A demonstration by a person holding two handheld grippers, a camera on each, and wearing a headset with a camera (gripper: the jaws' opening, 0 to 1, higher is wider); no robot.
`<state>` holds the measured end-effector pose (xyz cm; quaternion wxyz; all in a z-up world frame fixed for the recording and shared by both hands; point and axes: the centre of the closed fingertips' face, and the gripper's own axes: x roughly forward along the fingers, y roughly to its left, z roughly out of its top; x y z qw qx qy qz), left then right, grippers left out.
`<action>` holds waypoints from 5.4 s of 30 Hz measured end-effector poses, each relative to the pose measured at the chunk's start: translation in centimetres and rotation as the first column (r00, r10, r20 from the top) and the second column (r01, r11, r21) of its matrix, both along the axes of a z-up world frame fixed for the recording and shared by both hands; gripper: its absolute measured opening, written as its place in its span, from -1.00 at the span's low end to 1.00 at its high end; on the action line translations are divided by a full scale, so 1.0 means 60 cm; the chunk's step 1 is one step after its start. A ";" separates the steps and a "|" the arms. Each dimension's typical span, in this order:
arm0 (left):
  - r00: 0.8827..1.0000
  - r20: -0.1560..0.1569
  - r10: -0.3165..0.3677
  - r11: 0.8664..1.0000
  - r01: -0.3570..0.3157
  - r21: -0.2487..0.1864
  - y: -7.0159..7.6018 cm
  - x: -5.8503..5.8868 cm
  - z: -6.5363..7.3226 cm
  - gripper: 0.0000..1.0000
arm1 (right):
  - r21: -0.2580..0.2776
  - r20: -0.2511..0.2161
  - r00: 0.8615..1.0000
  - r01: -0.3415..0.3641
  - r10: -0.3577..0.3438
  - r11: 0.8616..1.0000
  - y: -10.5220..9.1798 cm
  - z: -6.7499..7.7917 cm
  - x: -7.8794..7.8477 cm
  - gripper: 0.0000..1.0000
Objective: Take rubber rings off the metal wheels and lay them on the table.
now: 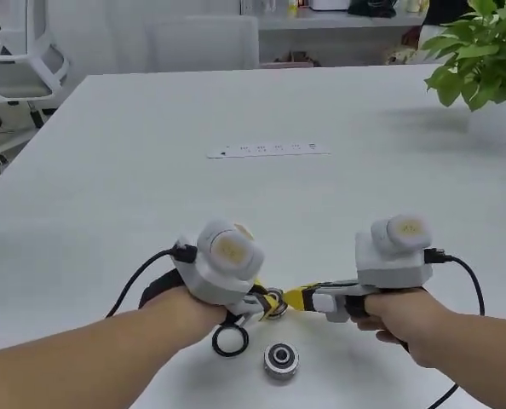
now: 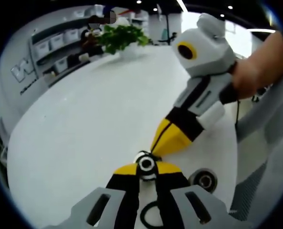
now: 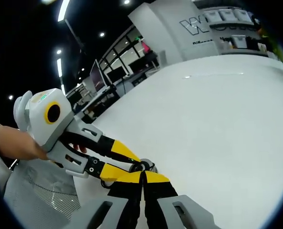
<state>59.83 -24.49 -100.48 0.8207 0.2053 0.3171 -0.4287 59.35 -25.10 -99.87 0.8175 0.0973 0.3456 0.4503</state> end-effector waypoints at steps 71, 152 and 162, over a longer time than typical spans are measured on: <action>0.995 0.072 0.069 0.958 -0.046 -0.285 0.130 -0.107 0.171 0.58 | 0.135 0.006 0.996 -0.086 0.086 0.987 0.056 0.090 -0.054 -1.00; 0.986 -0.030 0.165 0.931 -0.165 -0.325 0.190 -0.161 0.157 0.73 | -0.058 0.075 0.990 -0.113 0.117 0.992 0.029 0.090 -0.072 -0.29; 0.981 -0.017 0.192 0.915 -0.185 -0.360 0.191 -0.161 0.182 0.73 | -0.035 0.154 0.986 -0.067 0.072 0.997 -0.009 0.142 -0.080 -0.08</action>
